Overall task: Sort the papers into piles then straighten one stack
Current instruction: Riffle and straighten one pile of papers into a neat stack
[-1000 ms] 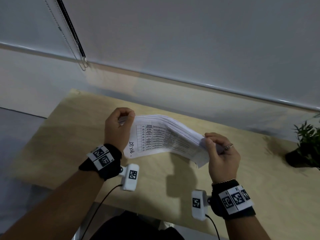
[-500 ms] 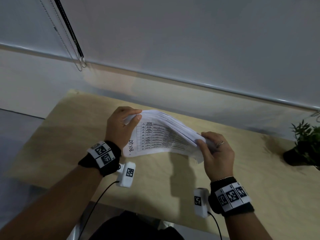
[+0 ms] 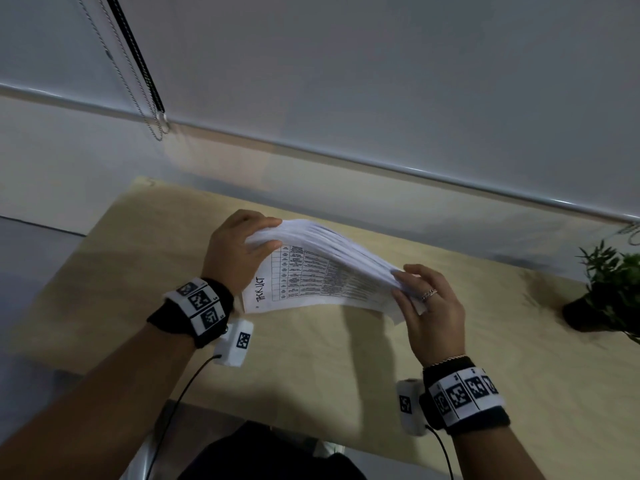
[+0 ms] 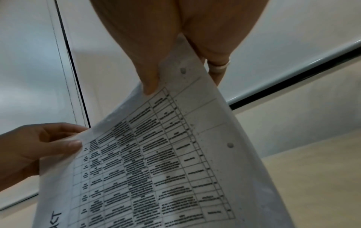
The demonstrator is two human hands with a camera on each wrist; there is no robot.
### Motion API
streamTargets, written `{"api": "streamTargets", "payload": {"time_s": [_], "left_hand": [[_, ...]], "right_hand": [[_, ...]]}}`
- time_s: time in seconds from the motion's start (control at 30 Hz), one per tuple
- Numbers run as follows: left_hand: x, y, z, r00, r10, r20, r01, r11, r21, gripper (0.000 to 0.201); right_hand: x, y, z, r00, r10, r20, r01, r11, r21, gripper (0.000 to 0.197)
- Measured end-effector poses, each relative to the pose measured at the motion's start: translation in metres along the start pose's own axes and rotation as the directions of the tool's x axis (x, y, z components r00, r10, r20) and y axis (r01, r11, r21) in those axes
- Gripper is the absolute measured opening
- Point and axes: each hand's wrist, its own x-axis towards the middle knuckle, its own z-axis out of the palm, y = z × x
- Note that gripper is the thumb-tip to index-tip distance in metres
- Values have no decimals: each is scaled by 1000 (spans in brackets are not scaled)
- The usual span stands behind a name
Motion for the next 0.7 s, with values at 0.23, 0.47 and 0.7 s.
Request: {"api": "streamTargets", "payload": {"time_s": [0.23, 0.47, 0.7], "left_hand": [[4, -13, -8, 958, 193, 214, -243, 940, 239, 42], [7, -11, -13, 980, 106, 169, -119, 990, 70, 42], [-2, -9, -4, 910, -405, 89, 395, 778, -489, 73]], "right_hand": [[-2, 10, 7, 990, -138, -1, 137, 978, -158, 29], [-2, 12, -2, 986, 166, -21, -166, 986, -10, 61], [12, 29, 9, 809, 588, 4, -520, 712, 472, 52]]}}
